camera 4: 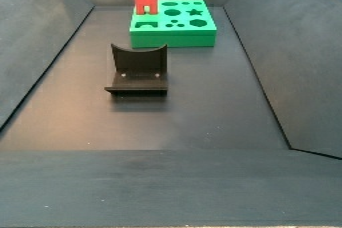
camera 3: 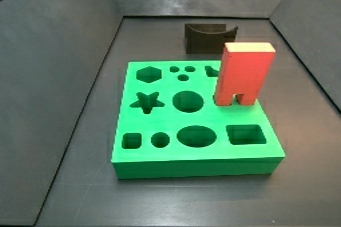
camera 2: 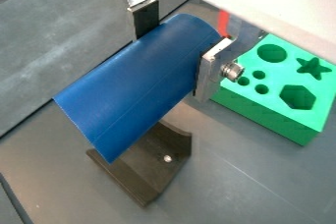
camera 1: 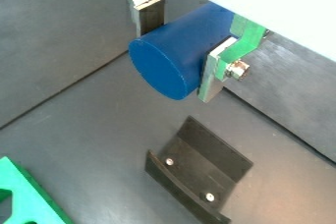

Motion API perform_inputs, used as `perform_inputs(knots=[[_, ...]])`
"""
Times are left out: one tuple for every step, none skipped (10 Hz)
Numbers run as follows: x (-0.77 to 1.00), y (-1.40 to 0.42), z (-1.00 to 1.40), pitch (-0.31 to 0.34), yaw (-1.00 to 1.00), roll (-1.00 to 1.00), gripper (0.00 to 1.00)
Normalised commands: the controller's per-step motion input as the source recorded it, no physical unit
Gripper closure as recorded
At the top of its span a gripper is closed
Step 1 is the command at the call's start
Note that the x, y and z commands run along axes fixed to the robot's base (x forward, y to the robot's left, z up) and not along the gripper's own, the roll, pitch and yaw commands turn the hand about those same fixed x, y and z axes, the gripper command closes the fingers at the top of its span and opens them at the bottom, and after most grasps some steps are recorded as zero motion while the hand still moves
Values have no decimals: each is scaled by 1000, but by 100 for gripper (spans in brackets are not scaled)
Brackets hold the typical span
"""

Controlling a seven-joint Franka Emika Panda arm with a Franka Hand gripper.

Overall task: Pick up the oval object. Move up. Place the oval object on the fixture. Regrasp the oval object. Move to above the board. Insert the oval object.
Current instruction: Place the oval object on the fixture.

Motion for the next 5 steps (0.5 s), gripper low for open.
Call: perform_inputs(knots=[[697,-27,17,155,50,34,100],[735,196,-627,81,92,-1000,100],[671,200,-581,77,79,-1000,100],[626,161,-408,66,58,-1000,100],[553,95,-221,66,49,-1000,100]])
